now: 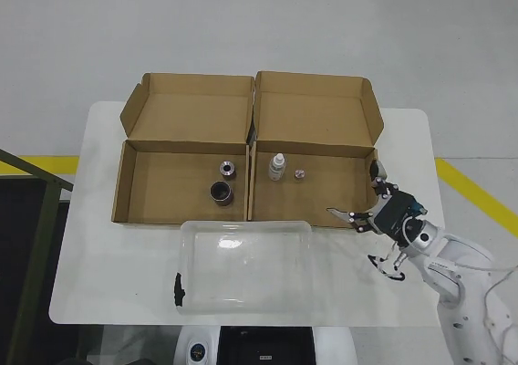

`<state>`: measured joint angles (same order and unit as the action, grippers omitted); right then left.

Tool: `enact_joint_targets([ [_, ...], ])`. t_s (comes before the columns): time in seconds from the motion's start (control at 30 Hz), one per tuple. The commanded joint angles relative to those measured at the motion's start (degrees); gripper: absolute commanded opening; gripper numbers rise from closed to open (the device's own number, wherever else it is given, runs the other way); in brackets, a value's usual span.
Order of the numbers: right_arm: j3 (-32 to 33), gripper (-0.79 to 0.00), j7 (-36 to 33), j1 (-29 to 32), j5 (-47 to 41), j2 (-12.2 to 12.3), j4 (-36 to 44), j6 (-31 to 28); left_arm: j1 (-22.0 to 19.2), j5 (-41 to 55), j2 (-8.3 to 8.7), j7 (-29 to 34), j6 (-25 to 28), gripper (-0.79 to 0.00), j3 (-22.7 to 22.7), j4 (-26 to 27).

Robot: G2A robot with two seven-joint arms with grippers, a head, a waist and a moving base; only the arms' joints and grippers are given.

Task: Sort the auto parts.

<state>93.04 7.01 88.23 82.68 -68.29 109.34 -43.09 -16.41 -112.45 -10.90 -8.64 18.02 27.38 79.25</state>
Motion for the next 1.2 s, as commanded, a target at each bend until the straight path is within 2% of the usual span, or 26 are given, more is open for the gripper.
enact_joint_targets([
  [0.0, 1.64, 0.000, 1.00, 1.70, -0.42, 0.18, 0.23, -0.04, 0.00, 0.00, 0.00, 0.00, 0.00, 0.000, 0.00, 0.00],
  [0.37, 6.92, 0.000, 6.07, 8.06, -2.27, 0.76, 1.42, 2.09, 0.00, 0.00, 0.00, 0.00, 0.00, 0.000, 0.00, 0.00],
  [1.17, 8.60, -0.001, 7.00, 8.94, -1.71, 1.14, 1.24, 3.21, 0.00, 0.00, 0.00, 0.00, 0.00, -0.001, 0.00, 0.00],
])
